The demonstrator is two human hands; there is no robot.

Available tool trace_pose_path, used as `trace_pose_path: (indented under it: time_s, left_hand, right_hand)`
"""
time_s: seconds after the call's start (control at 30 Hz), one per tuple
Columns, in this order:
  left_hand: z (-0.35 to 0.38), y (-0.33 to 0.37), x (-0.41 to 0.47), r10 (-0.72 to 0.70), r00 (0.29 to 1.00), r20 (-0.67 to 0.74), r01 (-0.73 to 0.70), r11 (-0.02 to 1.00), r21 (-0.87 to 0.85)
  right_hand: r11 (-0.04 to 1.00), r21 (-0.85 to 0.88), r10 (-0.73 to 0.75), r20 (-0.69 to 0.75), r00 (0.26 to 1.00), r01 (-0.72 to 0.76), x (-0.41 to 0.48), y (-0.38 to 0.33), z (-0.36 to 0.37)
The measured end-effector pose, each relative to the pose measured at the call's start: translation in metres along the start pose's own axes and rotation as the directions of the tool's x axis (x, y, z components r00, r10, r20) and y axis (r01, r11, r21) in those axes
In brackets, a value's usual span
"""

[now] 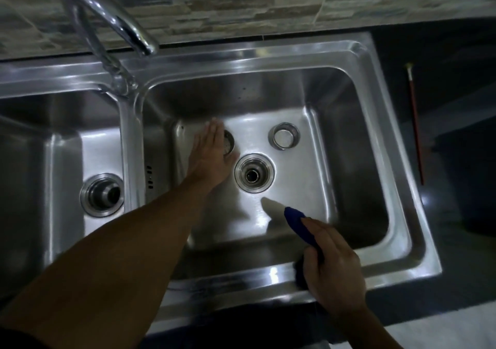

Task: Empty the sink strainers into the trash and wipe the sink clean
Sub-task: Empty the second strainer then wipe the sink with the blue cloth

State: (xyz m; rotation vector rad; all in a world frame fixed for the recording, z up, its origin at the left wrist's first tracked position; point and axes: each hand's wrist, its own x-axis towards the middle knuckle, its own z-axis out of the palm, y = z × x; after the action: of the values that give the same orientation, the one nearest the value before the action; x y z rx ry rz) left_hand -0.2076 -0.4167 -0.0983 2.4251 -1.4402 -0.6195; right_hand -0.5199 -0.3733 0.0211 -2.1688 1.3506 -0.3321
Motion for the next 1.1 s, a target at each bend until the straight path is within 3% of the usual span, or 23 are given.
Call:
trace_pose_path:
  time_s: [0.07,0.13,0.23,0.37,0.5,0.6,0.7,0.9,1.1]
  left_hand:
    - [-0.008,0.016,-0.02,0.178,0.984,-0.022,-0.179,0.983,-0.039]
    - [-0.013,0.033,-0.048,0.324,0.943,0.081,-0.311,0.94,-0.136]
    - [-0.017,0.05,-0.093,0.419,0.878,0.232,-0.363,0.898,-0.248]
    - [-0.023,0.079,-0.136,0.46,0.857,0.231,-0.407,0.88,-0.243]
    - [-0.037,0.115,-0.154,0.461,0.875,0.145,-0.415,0.87,-0.265]
    - [-0.051,0.137,-0.157,0.549,0.83,0.104,-0.535,0.834,-0.134]
    - [-0.07,0.168,-0.157,0.522,0.832,0.189,-0.524,0.851,-0.041]
    - [-0.091,0.233,-0.157,0.47,0.819,0.33,-0.507,0.861,0.03]
    - [-0.095,0.313,-0.142,0.497,0.73,0.469,-0.572,0.82,0.021]
  right_hand:
    - [1.0,0.016,0.005,0.008,1.0,-0.005,0.0,0.0,0.0]
    - [0.999,0.029,0.031,0.02,0.999,-0.032,0.0,0.002,0.0]
    - [0.999,0.028,0.037,0.018,0.999,-0.037,0.0,0.006,0.002]
    - [0.987,0.16,0.012,-0.029,1.0,-0.007,0.002,0.009,0.0]
    - [0.947,0.286,-0.122,-0.092,0.988,0.144,0.0,0.012,-0.015]
    - [0.918,0.361,-0.133,-0.108,0.985,0.163,-0.005,0.015,-0.032]
    - [0.904,0.398,-0.125,-0.105,0.987,0.157,-0.01,0.02,-0.057]
    - [0.966,0.246,-0.106,0.117,0.987,0.075,-0.012,0.056,-0.119]
    - [0.989,0.08,-0.137,0.16,0.978,0.126,-0.003,0.099,-0.181]
